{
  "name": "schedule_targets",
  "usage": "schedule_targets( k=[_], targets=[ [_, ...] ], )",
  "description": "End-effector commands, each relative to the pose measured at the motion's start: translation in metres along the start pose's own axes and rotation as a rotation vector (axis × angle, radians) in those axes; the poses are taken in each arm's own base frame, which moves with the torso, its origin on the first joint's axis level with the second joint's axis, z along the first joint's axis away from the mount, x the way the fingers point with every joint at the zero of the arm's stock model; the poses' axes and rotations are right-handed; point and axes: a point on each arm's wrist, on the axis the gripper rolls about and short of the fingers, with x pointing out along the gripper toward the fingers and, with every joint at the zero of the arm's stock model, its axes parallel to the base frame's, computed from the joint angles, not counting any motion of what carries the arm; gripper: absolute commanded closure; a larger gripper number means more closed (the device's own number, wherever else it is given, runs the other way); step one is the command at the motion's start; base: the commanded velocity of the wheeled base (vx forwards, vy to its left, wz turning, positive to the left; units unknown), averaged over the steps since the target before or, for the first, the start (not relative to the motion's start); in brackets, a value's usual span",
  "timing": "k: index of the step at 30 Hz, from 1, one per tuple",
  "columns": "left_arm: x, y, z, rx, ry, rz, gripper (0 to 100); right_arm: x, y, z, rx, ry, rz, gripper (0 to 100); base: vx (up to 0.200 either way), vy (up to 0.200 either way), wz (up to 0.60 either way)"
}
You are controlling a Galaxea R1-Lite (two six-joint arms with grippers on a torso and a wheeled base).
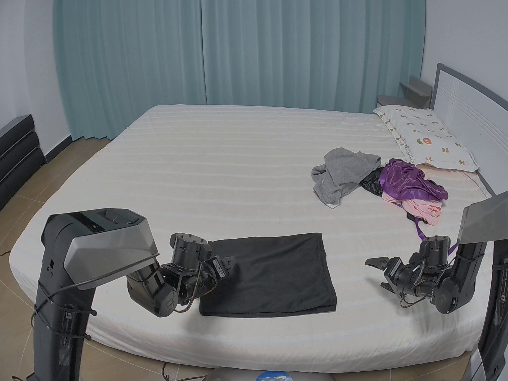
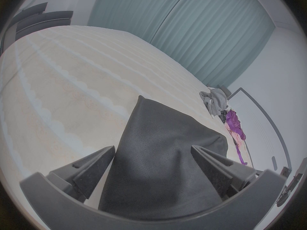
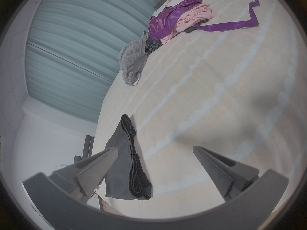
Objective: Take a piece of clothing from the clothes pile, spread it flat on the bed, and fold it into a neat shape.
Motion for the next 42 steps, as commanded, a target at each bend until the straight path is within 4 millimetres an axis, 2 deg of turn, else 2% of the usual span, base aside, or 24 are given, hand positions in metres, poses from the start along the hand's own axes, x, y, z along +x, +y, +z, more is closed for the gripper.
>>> schedule_targets(
  k=[1,22,23,42],
  targets=[
    [0.0069,0.0018,-0.0044,0.003,0.008,0.005,0,0.0009,-0.0013,-0.001,0.002,0.004,-0.005,0,0.0,0.0,0.0],
    [0.0086,0.0008,-0.0075,0.01,0.002,0.02,0,0.0009,-0.0012,-0.0009,0.0,0.003,-0.004,0,0.0,0.0,0.0],
    [0.0085,0.0004,-0.0079,0.012,0.001,0.02,100,0.0013,-0.0012,-0.0014,0.0,0.005,-0.004,0,0.0,0.0,0.0],
    [0.0066,-0.0007,-0.0046,-0.013,-0.01,0.015,100,0.0016,-0.0004,-0.0024,-0.003,0.007,-0.003,0,0.0,0.0,0.0]
  ],
)
